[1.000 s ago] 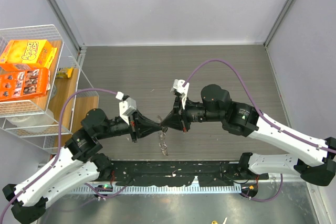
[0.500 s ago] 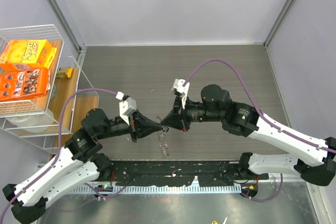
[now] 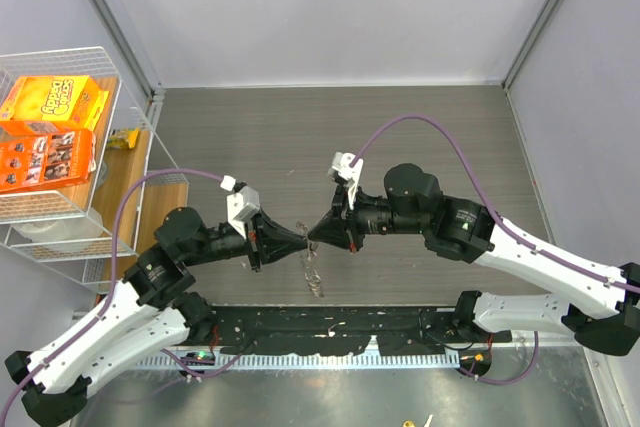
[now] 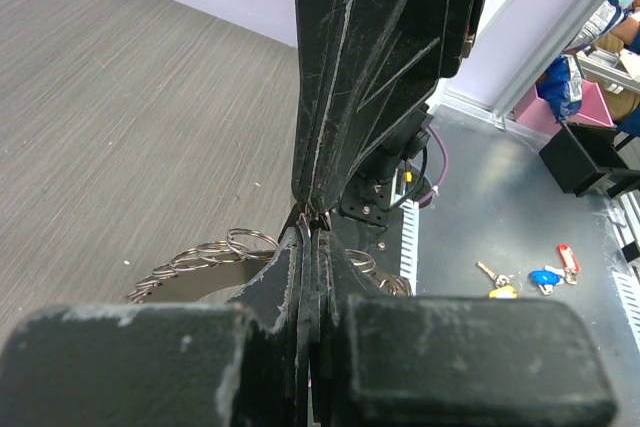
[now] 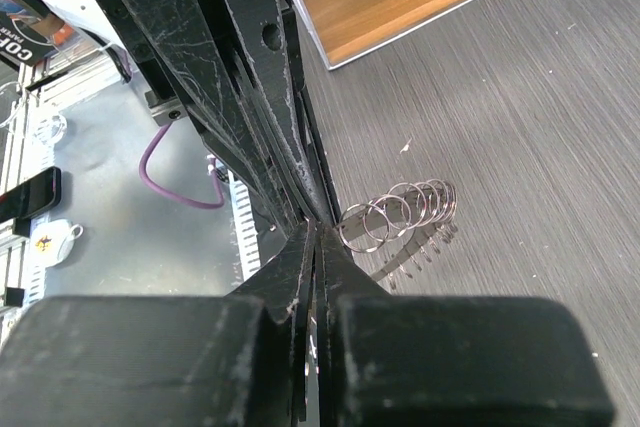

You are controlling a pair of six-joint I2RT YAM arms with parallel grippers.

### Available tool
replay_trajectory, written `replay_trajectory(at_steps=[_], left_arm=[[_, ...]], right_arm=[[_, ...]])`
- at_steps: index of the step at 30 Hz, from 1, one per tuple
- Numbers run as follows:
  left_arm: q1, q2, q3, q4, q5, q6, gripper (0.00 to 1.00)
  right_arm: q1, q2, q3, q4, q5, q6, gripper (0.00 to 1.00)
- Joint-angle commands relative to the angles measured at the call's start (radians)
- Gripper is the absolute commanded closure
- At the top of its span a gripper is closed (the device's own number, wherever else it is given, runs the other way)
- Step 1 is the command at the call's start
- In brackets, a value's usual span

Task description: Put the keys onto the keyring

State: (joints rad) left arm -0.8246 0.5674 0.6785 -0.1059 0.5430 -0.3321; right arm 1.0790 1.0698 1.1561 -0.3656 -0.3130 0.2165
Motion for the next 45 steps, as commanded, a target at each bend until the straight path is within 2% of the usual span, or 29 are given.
replay_trajectory(at_steps=[1,7,11,13,29,37,45], left_arm=[[-0.001,-0.023,0.003,0.092,0.026,0.005,1.00],[-0.001,-0.035,-0.007,0.100,0.031,0.004,1.00],[-0.001,-0.040,-0.010,0.100,0.035,0.002,1.00],[-0.001,-0.043,-0.011,0.100,0.035,0.002,1.00],[-0.002,-0.064,-0.022,0.141,0.058,-0.012,1.00],[-0.002,-0.081,-0.053,0.251,0.106,-0.054,1.00],[-0.001,-0.092,-0.092,0.413,0.176,-0.119,1.00]], right_arm=[[0.004,-0.022,-0.010,0.051,0.026,0.009,0.94],[0.004,-0.022,-0.024,0.062,0.028,0.015,0.95],[0.004,-0.025,-0.032,0.068,0.029,0.023,0.88],[0.004,-0.028,-0.033,0.068,0.035,0.026,0.81],[0.004,-0.106,-0.044,0.063,0.057,-0.005,0.57],[0.009,-0.139,-0.038,0.034,-0.081,-0.114,0.53],[0.113,-0.108,0.039,-0.093,-0.090,-0.383,0.50]])
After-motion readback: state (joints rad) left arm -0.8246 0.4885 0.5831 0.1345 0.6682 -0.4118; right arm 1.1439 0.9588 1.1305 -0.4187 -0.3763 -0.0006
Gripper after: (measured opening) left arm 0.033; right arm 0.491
